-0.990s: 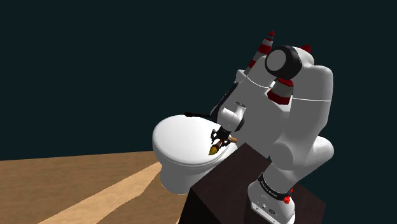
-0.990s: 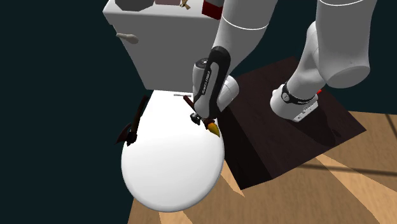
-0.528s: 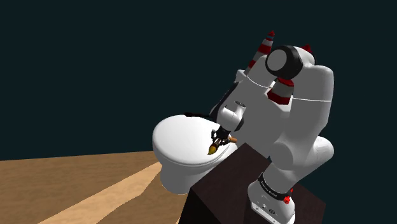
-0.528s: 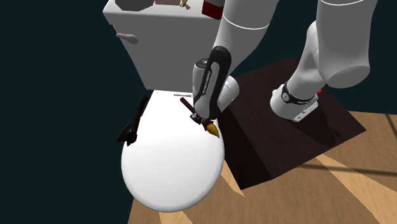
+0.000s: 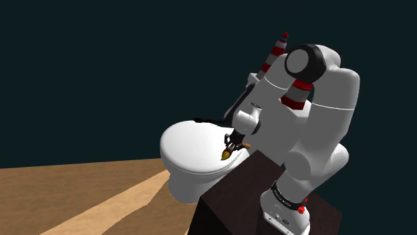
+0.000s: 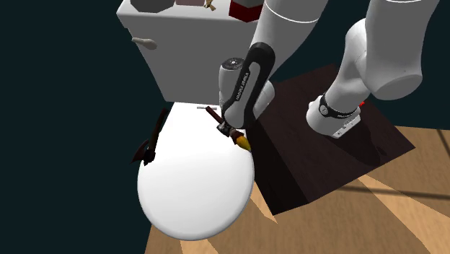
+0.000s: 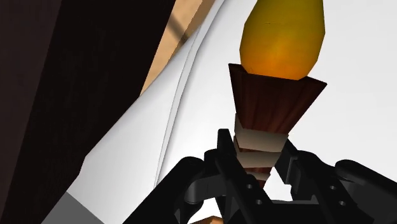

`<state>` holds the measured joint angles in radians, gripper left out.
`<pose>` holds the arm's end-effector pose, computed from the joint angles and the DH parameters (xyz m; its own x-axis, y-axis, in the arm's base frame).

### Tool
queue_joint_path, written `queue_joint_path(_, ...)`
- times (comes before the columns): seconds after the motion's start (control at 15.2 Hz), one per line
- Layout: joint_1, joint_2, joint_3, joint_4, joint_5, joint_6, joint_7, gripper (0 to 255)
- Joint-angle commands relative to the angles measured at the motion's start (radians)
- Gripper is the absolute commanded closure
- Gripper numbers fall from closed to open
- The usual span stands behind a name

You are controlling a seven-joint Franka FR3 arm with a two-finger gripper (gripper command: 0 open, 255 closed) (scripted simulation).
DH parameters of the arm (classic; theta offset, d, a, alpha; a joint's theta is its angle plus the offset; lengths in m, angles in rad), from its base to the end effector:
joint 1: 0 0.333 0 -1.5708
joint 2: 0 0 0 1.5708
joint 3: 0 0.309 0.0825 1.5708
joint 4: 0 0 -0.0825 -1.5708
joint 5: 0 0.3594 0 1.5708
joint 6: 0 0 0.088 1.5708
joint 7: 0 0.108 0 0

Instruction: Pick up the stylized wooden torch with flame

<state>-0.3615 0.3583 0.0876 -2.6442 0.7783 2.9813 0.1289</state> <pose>0.3566 -0.1469 0.1354 0.3848 -0.9180 -0.0957 -0.9208 -0.3746 -0.1086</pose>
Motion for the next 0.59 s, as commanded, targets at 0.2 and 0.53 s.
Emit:
queue_joint_path(0.2,0.067,-0.100,-0.080,-0.039,-0.095,-0.065,0.095,255)
queue_joint_path(0.53,0.106,-0.180,-0.136,-0.065,-0.190,-0.117,0.178,255)
